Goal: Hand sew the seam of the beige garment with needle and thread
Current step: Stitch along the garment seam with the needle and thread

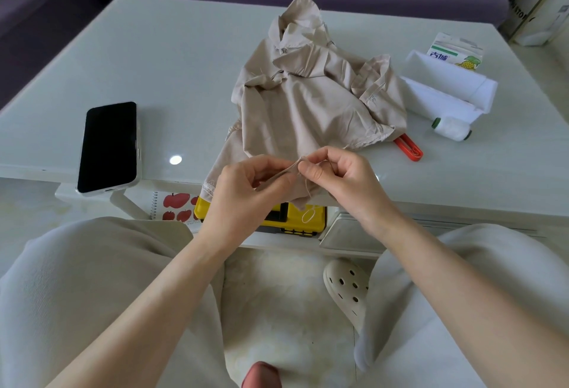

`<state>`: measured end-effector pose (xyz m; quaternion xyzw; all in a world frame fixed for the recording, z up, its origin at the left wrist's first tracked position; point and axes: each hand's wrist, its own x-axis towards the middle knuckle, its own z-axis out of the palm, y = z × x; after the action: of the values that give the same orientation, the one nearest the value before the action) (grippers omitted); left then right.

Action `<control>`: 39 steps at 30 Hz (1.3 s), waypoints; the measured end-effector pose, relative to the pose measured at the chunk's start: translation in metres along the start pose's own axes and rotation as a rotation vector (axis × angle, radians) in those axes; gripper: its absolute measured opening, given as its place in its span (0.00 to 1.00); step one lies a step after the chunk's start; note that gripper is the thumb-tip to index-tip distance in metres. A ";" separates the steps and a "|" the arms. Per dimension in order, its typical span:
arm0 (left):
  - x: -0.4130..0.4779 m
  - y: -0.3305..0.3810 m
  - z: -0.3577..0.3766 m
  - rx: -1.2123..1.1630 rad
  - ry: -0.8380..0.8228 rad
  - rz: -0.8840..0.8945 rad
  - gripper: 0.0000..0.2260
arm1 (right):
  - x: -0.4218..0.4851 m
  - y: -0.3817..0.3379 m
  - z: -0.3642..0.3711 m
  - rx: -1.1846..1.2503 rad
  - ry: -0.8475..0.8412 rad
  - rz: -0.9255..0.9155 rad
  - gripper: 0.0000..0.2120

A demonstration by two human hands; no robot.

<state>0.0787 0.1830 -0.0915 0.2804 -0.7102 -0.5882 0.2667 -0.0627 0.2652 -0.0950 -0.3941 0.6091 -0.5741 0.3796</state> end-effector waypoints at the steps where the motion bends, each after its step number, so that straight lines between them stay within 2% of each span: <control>1: 0.000 -0.001 0.000 0.019 -0.002 -0.003 0.04 | 0.000 0.001 -0.001 -0.013 0.004 -0.008 0.04; 5: 0.000 0.001 0.001 0.044 0.014 0.021 0.04 | 0.000 0.003 0.000 -0.035 -0.007 -0.011 0.07; 9: 0.003 -0.001 0.001 0.034 0.088 -0.019 0.04 | -0.001 0.002 0.003 -0.093 0.040 -0.003 0.07; 15: 0.007 -0.007 -0.001 -0.001 0.188 -0.061 0.04 | -0.002 0.007 0.002 -0.253 0.080 -0.258 0.14; 19: 0.007 -0.007 -0.001 -0.020 0.241 -0.068 0.05 | -0.005 0.010 0.005 -0.375 0.029 -0.346 0.12; 22: 0.007 -0.006 -0.001 -0.027 0.264 -0.067 0.06 | -0.006 0.014 0.006 -0.428 0.036 -0.370 0.02; 32: 0.007 -0.006 -0.001 -0.026 0.254 -0.062 0.07 | -0.006 0.016 0.006 -0.435 0.058 -0.336 0.05; 39: 0.005 -0.008 0.000 0.069 0.201 0.030 0.08 | -0.007 0.015 0.008 -0.451 0.060 -0.347 0.05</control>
<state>0.0752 0.1782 -0.0994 0.3362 -0.7038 -0.5284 0.3354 -0.0535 0.2686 -0.1103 -0.5499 0.6558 -0.4917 0.1603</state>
